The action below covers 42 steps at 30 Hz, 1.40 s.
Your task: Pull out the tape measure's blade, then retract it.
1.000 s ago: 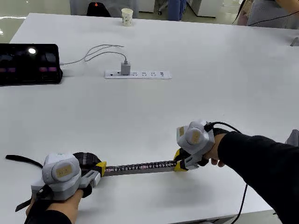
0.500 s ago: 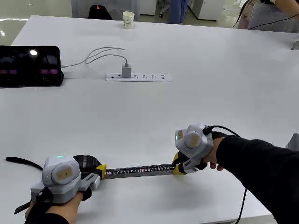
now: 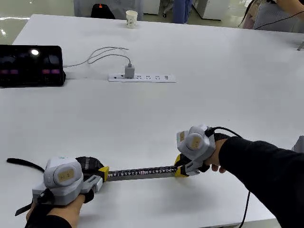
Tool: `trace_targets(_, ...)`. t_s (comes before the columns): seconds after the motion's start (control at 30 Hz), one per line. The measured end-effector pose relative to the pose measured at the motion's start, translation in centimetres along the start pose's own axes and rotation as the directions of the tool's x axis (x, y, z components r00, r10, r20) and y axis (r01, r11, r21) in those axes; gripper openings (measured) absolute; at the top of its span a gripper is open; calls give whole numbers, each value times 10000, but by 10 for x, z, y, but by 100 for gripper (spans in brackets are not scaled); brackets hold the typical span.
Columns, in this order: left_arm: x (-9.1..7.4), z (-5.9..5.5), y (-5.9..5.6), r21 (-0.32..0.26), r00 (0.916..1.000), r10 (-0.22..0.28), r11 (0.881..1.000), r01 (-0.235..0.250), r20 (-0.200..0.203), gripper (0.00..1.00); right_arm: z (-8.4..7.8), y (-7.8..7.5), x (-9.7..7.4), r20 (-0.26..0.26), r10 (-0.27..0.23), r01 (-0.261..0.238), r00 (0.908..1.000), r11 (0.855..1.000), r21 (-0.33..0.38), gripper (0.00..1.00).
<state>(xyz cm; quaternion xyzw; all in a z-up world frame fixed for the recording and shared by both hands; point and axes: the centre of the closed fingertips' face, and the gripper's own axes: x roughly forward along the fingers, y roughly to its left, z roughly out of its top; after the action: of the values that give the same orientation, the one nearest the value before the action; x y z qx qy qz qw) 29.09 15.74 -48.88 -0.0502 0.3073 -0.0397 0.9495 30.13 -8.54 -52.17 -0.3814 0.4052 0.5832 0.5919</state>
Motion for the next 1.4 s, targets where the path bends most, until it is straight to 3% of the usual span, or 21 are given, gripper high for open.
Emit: trace_targets(1.4, 0, 0, 1, -48, 9999, -33, 10000, 33, -108, 61, 21, 3, 8, 315, -25, 17, 9995, 9997, 255, 11)
